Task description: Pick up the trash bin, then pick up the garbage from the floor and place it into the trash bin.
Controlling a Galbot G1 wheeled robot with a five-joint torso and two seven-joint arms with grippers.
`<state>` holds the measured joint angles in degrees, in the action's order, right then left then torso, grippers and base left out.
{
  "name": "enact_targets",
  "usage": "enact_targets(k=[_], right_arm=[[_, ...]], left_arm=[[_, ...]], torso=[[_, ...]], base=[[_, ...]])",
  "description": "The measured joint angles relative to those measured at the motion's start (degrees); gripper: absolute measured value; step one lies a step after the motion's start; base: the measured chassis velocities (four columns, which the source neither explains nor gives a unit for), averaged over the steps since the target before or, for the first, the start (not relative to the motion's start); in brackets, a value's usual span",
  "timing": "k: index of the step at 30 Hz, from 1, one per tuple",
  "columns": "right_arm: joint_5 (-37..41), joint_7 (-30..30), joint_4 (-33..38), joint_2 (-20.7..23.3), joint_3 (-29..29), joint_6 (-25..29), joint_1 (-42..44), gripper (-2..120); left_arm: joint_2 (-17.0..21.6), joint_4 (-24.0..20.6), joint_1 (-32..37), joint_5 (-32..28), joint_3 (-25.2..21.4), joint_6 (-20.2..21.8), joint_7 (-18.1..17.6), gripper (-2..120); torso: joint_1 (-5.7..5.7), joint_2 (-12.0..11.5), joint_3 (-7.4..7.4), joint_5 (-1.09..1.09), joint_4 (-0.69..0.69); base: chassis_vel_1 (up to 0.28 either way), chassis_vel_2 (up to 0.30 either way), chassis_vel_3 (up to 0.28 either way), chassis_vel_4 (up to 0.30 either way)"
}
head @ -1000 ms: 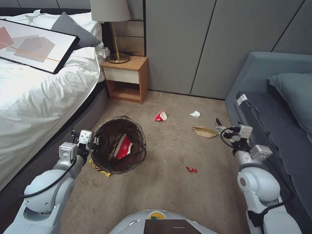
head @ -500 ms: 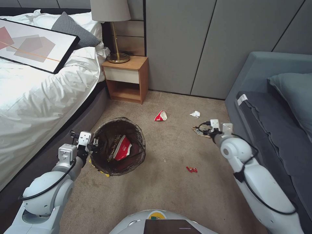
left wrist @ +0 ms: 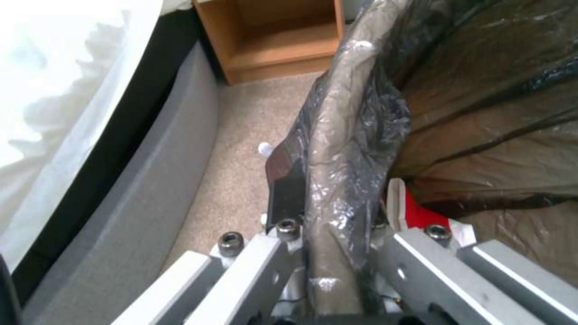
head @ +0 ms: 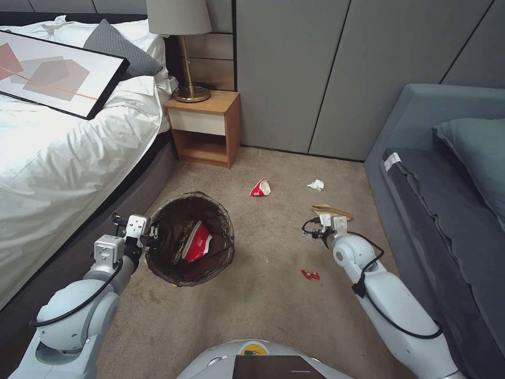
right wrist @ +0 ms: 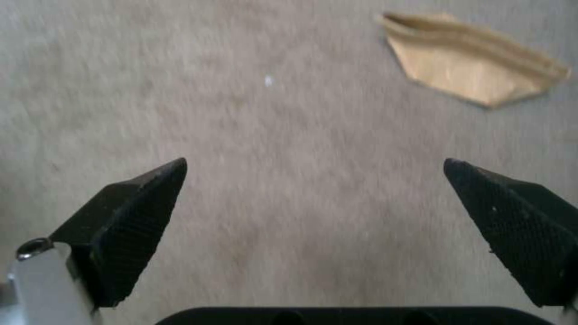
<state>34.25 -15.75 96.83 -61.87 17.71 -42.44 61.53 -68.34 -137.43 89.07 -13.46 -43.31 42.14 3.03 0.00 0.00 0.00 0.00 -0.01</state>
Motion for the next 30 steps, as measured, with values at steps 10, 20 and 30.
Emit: enact_targets(k=[10,20,30], right_arm=[[-2.53,0.60,-0.17,-2.57,2.11,0.79,5.19,100],[-3.90,0.63,-0.59,-4.37,2.78,1.48,7.79,100],[-5.92,1.41,-2.91,-6.68,3.37,3.46,10.72,100]], left_arm=[[-0.09,0.83,-0.64,0.09,0.27,0.00,0.24,0],[-0.16,1.24,-0.87,0.09,0.30,0.00,0.39,0],[-0.30,1.66,-1.15,0.22,0.42,0.00,0.44,0]], torso=[[0.00,0.00,0.00,0.00,0.01],[0.00,0.00,0.00,0.00,0.01],[0.00,0.00,0.00,0.00,0.00]], base=[[0.000,0.000,0.000,0.000],[0.000,0.000,0.000,0.000],[0.000,0.000,0.000,0.000]])
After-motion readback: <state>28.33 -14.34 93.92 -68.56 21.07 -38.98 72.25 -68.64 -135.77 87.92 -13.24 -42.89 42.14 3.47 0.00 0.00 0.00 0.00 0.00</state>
